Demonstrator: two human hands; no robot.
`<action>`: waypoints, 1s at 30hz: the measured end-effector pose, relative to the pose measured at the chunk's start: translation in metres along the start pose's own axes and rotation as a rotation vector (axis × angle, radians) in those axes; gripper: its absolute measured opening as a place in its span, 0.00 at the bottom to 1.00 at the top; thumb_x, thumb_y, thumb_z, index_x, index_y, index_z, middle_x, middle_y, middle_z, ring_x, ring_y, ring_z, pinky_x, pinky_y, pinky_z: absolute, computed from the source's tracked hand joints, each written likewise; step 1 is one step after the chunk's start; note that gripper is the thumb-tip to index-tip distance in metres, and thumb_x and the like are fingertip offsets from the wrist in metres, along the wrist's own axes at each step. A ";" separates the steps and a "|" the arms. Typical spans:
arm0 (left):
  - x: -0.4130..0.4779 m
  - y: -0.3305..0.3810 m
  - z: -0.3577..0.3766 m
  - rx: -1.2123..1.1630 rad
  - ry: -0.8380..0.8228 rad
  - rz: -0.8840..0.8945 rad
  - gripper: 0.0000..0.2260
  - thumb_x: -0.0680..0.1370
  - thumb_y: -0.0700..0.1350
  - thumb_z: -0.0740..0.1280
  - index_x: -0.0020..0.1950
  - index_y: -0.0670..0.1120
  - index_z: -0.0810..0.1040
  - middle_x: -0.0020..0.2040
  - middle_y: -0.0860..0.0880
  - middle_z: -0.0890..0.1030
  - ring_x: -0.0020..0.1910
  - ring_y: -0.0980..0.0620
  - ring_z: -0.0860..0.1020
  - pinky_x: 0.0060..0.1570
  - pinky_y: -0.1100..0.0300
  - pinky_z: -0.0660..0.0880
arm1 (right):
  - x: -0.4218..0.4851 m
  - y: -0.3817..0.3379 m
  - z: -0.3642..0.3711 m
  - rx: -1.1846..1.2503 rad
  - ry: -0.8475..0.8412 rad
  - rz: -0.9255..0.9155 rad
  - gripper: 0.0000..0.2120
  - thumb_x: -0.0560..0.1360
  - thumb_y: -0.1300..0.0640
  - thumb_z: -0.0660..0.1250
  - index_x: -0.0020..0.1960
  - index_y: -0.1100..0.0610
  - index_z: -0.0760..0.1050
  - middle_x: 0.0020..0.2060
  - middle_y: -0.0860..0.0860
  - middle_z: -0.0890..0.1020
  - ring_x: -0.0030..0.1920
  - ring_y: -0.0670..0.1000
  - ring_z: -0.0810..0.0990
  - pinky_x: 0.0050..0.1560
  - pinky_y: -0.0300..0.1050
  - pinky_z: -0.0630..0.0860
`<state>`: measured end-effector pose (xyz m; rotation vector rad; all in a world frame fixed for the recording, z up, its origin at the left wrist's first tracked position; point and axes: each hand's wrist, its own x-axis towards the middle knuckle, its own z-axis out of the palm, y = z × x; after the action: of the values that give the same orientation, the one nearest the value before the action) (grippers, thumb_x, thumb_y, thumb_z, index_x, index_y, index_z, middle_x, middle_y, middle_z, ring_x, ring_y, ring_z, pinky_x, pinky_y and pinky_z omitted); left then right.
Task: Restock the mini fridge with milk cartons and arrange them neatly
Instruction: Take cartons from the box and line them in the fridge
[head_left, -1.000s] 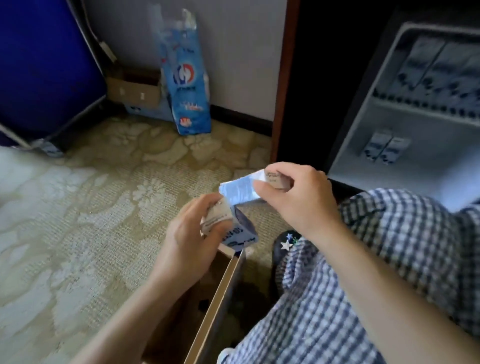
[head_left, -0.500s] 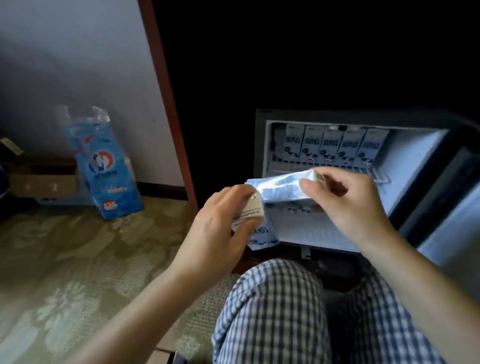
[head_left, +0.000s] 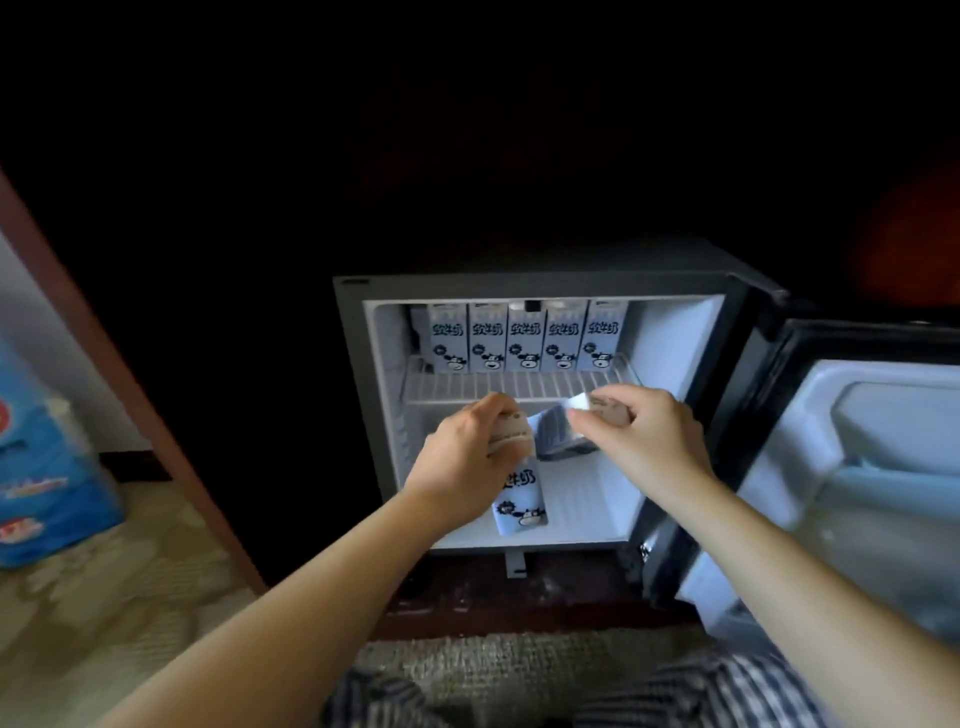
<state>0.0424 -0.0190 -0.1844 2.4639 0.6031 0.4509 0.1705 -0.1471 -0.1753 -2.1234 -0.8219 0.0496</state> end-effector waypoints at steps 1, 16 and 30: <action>0.008 -0.001 0.008 -0.013 -0.004 -0.014 0.11 0.77 0.46 0.65 0.59 0.50 0.71 0.53 0.52 0.77 0.48 0.50 0.75 0.44 0.58 0.71 | 0.007 0.004 0.003 -0.038 -0.007 0.022 0.06 0.69 0.44 0.70 0.40 0.45 0.78 0.38 0.41 0.81 0.43 0.48 0.78 0.43 0.41 0.74; 0.091 -0.068 0.108 0.194 -0.292 -0.171 0.11 0.79 0.45 0.61 0.61 0.50 0.67 0.55 0.46 0.78 0.49 0.43 0.78 0.46 0.52 0.75 | 0.091 0.083 0.093 -0.388 -0.257 0.239 0.07 0.67 0.51 0.66 0.34 0.53 0.74 0.28 0.48 0.75 0.32 0.51 0.76 0.28 0.36 0.63; 0.126 -0.114 0.169 0.260 -0.303 -0.121 0.13 0.79 0.39 0.61 0.62 0.49 0.67 0.56 0.45 0.77 0.48 0.44 0.80 0.47 0.50 0.78 | 0.124 0.138 0.138 -0.569 -0.373 0.270 0.12 0.71 0.47 0.68 0.50 0.53 0.79 0.46 0.49 0.82 0.49 0.54 0.81 0.41 0.41 0.76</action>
<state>0.1851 0.0561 -0.3616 2.6479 0.7130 -0.0550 0.2992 -0.0404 -0.3341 -2.8102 -0.8193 0.4060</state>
